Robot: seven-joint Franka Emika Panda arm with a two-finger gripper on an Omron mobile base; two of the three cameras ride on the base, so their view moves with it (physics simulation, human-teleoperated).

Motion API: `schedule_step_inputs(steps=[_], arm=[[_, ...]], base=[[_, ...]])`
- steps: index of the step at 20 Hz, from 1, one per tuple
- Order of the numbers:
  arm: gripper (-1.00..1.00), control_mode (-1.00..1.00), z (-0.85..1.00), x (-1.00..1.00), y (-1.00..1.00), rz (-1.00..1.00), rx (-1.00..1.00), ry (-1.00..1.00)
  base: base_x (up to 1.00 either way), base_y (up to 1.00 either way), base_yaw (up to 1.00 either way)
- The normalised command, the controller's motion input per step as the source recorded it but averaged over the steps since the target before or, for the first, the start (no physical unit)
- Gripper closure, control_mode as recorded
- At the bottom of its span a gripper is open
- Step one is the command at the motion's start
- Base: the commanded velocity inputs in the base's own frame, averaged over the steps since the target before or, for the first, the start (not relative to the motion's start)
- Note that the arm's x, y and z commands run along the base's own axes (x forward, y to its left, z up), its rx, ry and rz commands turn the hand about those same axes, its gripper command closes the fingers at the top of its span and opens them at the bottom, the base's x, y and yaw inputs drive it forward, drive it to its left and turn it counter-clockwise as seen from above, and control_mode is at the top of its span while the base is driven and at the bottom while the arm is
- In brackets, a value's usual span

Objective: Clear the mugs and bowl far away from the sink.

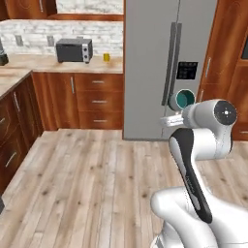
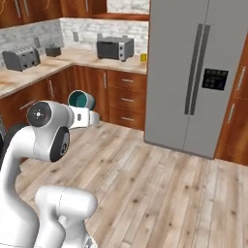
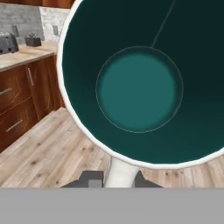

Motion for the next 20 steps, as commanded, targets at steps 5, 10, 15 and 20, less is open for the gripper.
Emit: schedule_step_inputs(steps=[5,10,15,20], arm=[[1.0,1.0,0.0,0.0,0.0,0.0,0.0,0.0],[1.0,1.0,0.0,0.0,0.0,0.0,0.0,0.0],[1.0,1.0,0.0,0.0,0.0,0.0,0.0,0.0],[1.0,1.0,0.0,0.0,0.0,0.0,0.0,0.0]], base=[[1.0,1.0,-0.31],[1.0,1.0,-0.29],[1.0,0.99,-0.3],[1.0,0.94,-0.28]])
